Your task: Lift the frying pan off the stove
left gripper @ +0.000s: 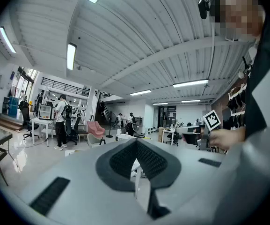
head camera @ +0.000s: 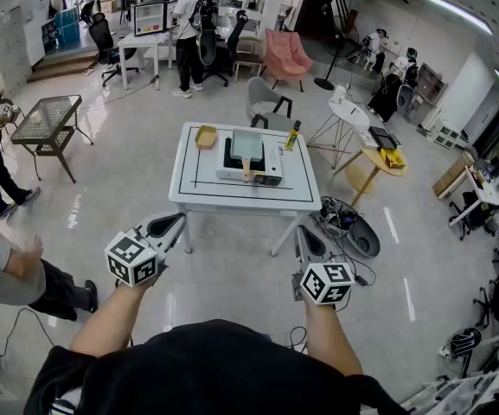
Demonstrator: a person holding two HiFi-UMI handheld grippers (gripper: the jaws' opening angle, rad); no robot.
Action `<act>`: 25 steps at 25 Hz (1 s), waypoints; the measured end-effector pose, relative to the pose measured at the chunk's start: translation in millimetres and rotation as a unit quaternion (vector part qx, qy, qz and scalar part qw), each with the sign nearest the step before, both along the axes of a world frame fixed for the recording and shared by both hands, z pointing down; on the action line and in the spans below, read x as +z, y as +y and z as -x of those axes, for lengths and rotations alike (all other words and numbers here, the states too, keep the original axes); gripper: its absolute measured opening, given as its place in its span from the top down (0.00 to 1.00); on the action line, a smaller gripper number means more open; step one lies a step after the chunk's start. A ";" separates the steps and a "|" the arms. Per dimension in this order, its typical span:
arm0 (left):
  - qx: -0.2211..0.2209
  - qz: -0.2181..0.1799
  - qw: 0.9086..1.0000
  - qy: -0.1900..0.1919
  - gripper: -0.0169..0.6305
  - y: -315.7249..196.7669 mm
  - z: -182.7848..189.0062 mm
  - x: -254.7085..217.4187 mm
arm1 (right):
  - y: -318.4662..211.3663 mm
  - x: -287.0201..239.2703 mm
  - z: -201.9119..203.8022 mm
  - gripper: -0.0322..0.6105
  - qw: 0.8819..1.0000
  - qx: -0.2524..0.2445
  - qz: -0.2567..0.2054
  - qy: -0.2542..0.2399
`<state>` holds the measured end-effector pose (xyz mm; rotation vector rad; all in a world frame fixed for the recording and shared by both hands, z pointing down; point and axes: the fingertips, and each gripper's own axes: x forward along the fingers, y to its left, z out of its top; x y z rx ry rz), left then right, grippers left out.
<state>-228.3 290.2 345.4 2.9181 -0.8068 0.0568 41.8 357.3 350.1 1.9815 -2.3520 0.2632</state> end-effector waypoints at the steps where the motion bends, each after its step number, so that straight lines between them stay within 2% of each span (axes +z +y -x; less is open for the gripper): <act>1: -0.001 0.003 1.000 0.000 0.96 -0.3 1.2 2.5 | -0.5 0.2 0.7 0.95 1.000 0.000 -0.001 0.001; 12: 0.001 0.025 1.000 0.004 0.96 -11.5 3.1 11.3 | -5.4 -0.4 11.2 0.94 1.000 -0.007 -0.007 -0.016; 25: 0.000 0.050 0.999 -0.003 0.96 -49.4 -18.9 36.4 | -50.7 23.3 -10.6 0.94 0.999 -0.012 0.007 -0.033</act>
